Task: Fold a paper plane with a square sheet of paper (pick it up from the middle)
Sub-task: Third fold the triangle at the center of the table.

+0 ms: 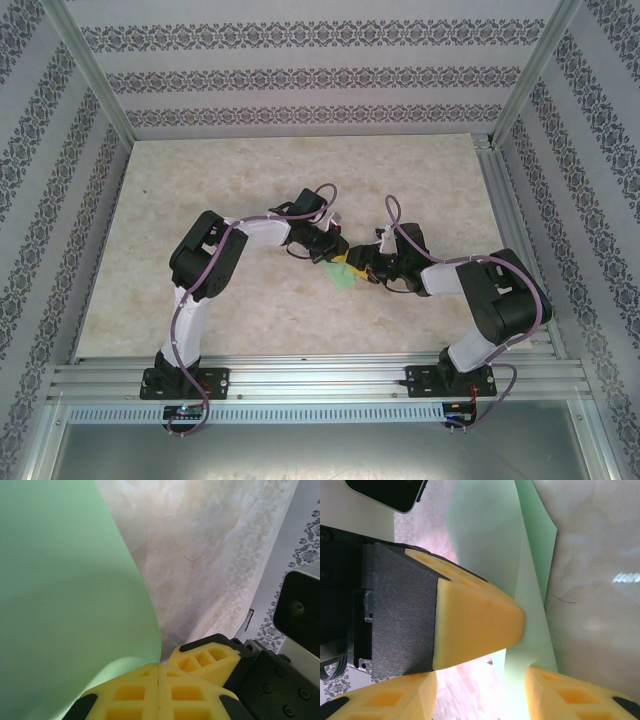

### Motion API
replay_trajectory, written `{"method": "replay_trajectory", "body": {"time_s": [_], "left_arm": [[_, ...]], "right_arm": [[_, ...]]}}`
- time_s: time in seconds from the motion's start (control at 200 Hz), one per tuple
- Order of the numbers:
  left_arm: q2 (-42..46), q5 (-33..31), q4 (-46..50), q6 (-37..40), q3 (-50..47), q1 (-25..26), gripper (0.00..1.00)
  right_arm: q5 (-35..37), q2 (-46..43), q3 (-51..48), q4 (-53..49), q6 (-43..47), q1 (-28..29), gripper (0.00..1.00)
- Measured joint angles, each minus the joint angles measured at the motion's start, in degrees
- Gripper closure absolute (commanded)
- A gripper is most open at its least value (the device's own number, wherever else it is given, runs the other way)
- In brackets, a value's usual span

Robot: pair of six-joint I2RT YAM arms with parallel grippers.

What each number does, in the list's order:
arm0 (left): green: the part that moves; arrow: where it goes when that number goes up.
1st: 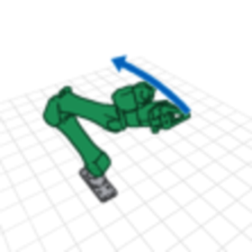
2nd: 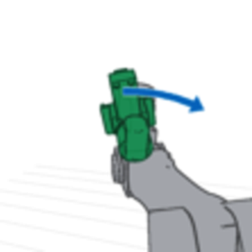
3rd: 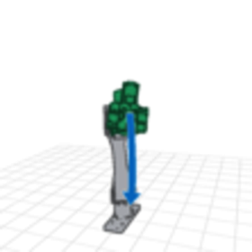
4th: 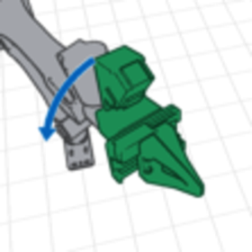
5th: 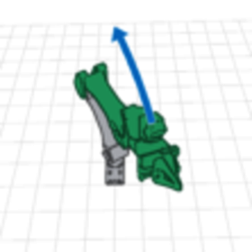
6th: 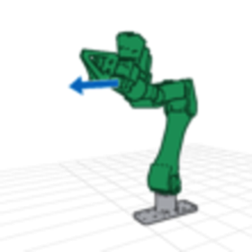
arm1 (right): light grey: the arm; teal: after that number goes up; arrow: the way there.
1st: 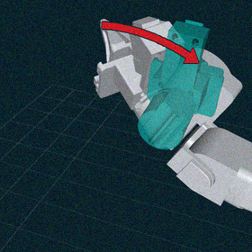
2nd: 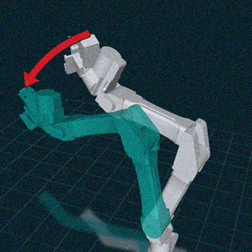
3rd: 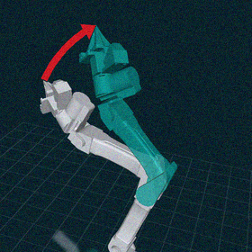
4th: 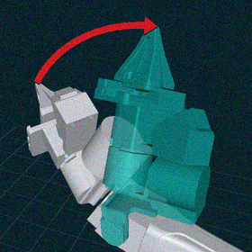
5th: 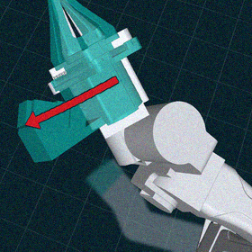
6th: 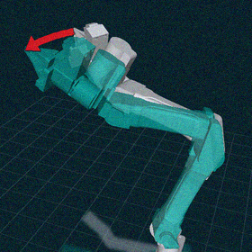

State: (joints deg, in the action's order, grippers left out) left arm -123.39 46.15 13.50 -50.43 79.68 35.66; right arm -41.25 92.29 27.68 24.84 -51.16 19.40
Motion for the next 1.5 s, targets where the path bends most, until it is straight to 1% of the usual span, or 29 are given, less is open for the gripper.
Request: {"method": "replay_trajectory", "body": {"time_s": [0.145, 0.34, 0.425, 0.47, 0.585, 0.789, 0.854, 1.134, 1.354, 1.499], "left_arm": [[-0.24, -0.13, 4.26, 3.43, 2.51, 0.00, 1.00], [-0.52, 0.85, 9.31, 8.02, 4.50, -0.72, 1.00], [-1.11, 1.44, 12.15, 10.64, 5.92, -1.62, 1.00], [-1.27, 1.79, 13.18, 11.78, 6.36, -2.25, 1.00], [-1.42, 3.30, 15.30, 14.27, 6.88, -4.28, 0.99], [-2.89, 5.09, 19.89, 19.34, 9.18, -7.28, 0.99], [-3.63, 5.81, 21.29, 20.79, 9.92, -7.82, 0.99], [-8.15, 6.93, 27.43, 27.08, 15.54, -8.17, 0.99], [-9.68, 6.67, 33.29, 32.54, 20.22, -8.39, 0.98], [-12.17, 6.69, 37.46, 36.30, 25.22, -8.72, 0.98]], "right_arm": [[0.94, -2.78, 0.02, -2.71, 0.61, -0.02, 0.49], [4.63, -9.92, 2.29, -12.98, 5.46, -0.04, 0.51], [6.45, -11.30, 3.87, -17.64, 7.87, -0.02, 0.56], [7.23, -11.52, 4.57, -19.67, 8.98, 0.00, 0.61], [8.68, -11.34, 5.27, -23.28, 10.62, 0.61, 0.67], [9.97, -8.87, 7.19, -26.23, 11.13, 3.41, 0.72], [10.14, -8.11, 8.20, -26.60, 11.26, 4.26, 0.76], [11.26, -4.07, 12.59, -27.96, 11.76, 6.40, 0.80], [12.35, -1.84, 13.97, -29.38, 12.17, 7.26, 0.80], [12.70, -0.15, 14.71, -30.27, 12.31, 7.63, 0.80]]}}
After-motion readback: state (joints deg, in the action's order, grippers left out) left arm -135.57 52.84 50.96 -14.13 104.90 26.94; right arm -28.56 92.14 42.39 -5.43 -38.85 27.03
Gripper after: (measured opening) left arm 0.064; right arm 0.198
